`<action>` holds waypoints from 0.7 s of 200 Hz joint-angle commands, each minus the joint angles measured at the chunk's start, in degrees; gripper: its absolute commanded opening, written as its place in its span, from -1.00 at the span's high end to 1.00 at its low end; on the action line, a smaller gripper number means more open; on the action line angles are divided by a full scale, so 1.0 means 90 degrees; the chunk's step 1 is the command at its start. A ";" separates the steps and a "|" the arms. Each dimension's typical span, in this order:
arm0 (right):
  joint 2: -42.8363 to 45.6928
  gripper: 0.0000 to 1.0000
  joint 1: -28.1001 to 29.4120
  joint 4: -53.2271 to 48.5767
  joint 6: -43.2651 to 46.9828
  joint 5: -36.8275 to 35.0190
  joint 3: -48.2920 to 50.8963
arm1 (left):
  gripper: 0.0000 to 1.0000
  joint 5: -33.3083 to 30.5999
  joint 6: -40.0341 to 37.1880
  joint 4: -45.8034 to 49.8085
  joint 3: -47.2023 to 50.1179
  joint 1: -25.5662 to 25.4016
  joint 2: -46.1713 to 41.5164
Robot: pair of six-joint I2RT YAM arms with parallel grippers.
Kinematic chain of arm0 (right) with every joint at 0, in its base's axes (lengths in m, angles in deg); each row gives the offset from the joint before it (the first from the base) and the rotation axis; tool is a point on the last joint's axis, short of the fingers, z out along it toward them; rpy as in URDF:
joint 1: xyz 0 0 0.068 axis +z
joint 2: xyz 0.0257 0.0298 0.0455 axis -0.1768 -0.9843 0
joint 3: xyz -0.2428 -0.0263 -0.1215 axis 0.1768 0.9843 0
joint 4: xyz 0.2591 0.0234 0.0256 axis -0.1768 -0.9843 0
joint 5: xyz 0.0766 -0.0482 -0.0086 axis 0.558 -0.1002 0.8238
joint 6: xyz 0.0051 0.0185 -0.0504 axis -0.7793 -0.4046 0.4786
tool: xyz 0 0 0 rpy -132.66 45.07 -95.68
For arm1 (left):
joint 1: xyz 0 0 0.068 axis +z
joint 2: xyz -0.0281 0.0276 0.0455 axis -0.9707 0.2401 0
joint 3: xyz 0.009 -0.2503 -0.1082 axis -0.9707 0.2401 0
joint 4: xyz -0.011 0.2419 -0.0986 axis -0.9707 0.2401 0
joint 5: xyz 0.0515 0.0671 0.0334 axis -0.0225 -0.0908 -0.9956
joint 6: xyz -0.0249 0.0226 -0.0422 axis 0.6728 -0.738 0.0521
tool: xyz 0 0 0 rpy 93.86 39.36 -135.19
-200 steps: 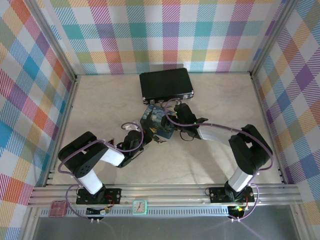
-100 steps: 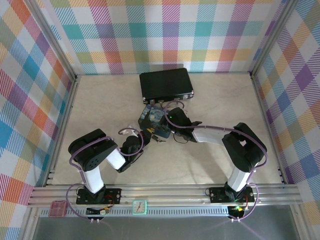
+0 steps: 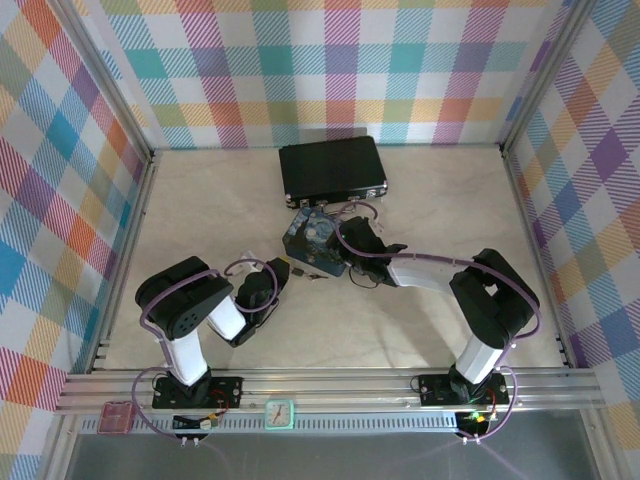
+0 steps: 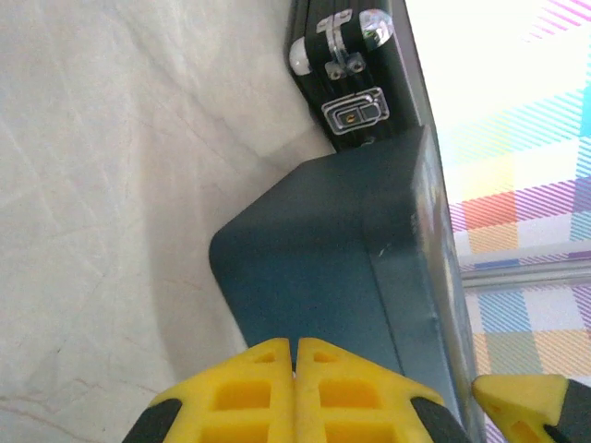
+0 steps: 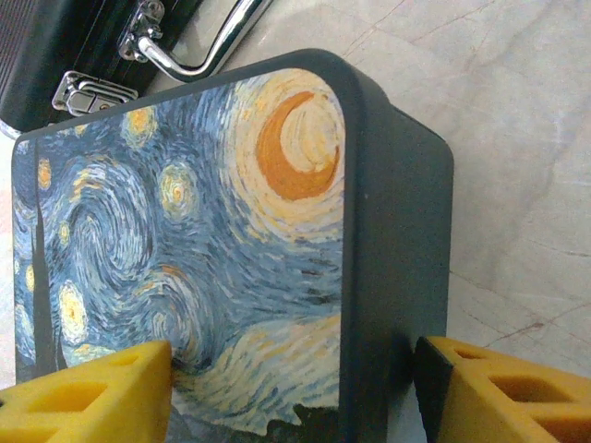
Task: Unlock the padlock with the key
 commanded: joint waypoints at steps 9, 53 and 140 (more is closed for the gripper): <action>-0.0107 -0.35 -0.0090 -0.1418 0.0032 -0.0478 0.0231 | 1.00 0.0097 -0.0004 -0.0111 0.0019 0.0150 -0.0387; 0.0596 -0.36 -0.0477 -0.1332 0.0932 -0.0498 0.0558 | 1.00 0.1194 -0.0319 0.0854 0.0001 0.0833 -0.1091; 0.1861 -0.73 -0.1148 -0.2331 0.4763 -0.0030 0.0016 | 1.00 0.3208 -0.2775 0.6864 -0.2312 0.2326 -0.2604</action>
